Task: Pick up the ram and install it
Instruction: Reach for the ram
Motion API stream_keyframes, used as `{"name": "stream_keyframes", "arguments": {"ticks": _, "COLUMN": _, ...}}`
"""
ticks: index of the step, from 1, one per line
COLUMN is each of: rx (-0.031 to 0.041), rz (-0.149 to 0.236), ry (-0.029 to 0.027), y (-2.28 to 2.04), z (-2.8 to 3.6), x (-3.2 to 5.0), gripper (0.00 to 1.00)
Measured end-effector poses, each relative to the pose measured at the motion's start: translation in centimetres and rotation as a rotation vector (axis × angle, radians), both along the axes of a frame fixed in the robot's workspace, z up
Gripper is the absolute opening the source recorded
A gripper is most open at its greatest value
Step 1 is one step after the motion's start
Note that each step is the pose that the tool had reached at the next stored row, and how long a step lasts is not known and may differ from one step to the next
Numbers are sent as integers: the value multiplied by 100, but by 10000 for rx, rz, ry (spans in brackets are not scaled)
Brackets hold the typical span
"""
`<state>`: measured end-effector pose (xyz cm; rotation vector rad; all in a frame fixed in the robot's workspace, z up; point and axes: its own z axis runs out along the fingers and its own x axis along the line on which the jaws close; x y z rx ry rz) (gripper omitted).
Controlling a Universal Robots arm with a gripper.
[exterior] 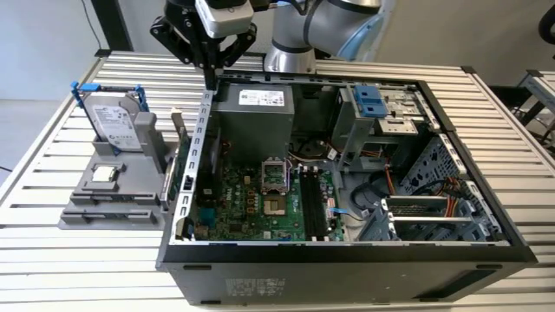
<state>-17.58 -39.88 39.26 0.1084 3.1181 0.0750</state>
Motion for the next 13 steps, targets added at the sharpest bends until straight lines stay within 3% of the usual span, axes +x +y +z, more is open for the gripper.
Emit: {"name": "stream_keyframes", "arguments": {"ticks": 13, "rx": 0, "rz": 0, "ry": 0, "y": 0, "z": 0, "x": -259, "gripper": 0}}
